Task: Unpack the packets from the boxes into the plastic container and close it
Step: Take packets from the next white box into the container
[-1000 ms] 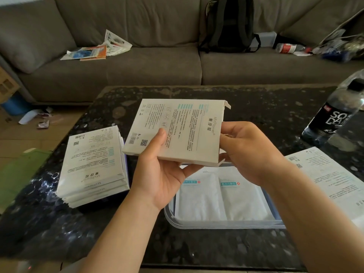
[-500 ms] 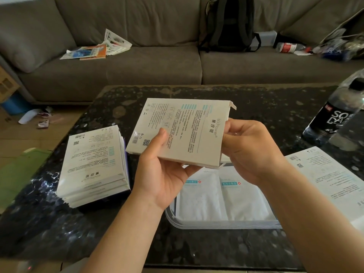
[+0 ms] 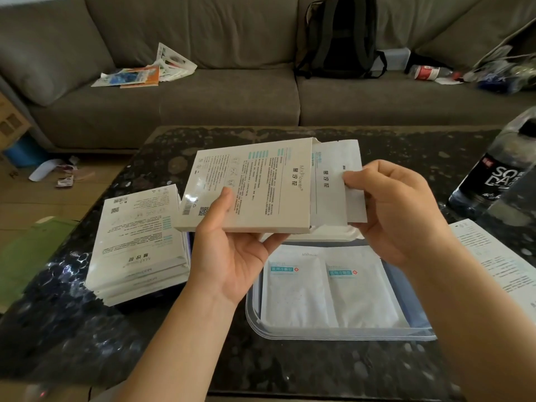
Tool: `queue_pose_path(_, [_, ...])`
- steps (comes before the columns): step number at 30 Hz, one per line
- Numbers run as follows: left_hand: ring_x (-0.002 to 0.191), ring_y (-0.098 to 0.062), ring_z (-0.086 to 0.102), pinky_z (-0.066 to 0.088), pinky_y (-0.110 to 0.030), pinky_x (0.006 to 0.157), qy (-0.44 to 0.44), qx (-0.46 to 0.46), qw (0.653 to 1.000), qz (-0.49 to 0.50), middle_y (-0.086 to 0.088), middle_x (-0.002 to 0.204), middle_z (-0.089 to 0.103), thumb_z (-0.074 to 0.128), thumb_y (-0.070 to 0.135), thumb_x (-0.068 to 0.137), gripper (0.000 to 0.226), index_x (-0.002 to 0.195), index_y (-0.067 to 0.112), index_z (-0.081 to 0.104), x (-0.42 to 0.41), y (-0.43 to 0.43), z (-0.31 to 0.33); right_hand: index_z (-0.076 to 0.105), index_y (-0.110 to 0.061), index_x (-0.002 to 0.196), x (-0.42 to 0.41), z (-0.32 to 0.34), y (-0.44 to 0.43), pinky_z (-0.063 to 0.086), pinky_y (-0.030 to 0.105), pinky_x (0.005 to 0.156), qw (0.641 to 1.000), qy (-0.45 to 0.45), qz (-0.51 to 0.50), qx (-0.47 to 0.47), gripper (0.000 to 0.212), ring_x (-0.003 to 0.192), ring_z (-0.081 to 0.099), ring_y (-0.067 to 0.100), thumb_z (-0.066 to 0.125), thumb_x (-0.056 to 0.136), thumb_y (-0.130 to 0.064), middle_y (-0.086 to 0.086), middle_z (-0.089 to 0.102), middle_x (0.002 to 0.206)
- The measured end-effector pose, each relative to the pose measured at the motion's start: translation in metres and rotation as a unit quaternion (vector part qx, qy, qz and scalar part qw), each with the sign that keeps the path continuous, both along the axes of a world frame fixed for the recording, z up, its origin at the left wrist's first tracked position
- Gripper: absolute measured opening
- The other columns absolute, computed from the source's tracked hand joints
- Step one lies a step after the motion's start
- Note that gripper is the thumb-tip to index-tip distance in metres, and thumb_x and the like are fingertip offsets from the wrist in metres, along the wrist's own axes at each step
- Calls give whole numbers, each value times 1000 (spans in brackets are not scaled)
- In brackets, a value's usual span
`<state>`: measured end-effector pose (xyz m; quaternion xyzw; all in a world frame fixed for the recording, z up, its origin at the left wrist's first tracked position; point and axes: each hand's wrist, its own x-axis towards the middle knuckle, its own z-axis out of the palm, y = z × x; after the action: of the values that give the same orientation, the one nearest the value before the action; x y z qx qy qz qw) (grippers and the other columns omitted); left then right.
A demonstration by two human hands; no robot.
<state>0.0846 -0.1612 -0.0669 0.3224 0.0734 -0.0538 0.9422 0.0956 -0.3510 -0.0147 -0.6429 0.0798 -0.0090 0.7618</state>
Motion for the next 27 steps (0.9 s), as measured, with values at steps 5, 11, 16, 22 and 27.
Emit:
queue_pose_path(5, [103, -29, 76, 64, -51, 75, 2, 4, 1000, -18, -16, 130, 72, 56, 36, 100, 44, 142, 23, 59, -1, -4, -1, 54, -5, 83, -1, 2, 4, 60, 32, 59, 996, 4, -22, -90, 21, 83, 77, 23, 71, 92, -14, 1, 77, 85])
queue_pose_path(11, [100, -29, 76, 63, -49, 71, 3, -4, 1000, -22, -14, 124, 74, 53, 34, 102, 38, 138, 24, 61, -3, -9, -2, 51, -7, 80, -2, 4, 10, 63, 35, 66, 991, 20, -8, -134, 31, 83, 77, 19, 74, 87, -27, -1, 78, 84])
queue_pose_path(16, [103, -30, 76, 63, -49, 68, 12, -40, 999, -20, -14, 121, 75, 55, 35, 101, 41, 139, 21, 60, -3, -10, -2, 54, -6, 81, -5, 20, 6, 58, 27, 56, 997, 12, -11, -78, 30, 78, 76, 15, 67, 90, -31, 0, 77, 80])
queue_pose_path(22, [114, -35, 72, 65, -52, 72, 21, -98, 994, -38, -16, 127, 72, 52, 40, 102, 41, 134, 19, 63, -2, -9, 0, 55, -5, 92, -6, 41, 8, 57, 25, 50, 998, -28, 5, -52, 22, 73, 76, 16, 62, 97, -25, 0, 76, 74])
queue_pose_path(27, [111, -34, 73, 64, -56, 80, 18, -129, 991, -42, -15, 126, 73, 50, 44, 103, 42, 132, 18, 64, 1, -4, 2, 52, -2, 80, -6, 54, 7, 64, 37, 59, 998, -58, -5, -35, 29, 78, 77, 26, 61, 97, -23, 8, 77, 81])
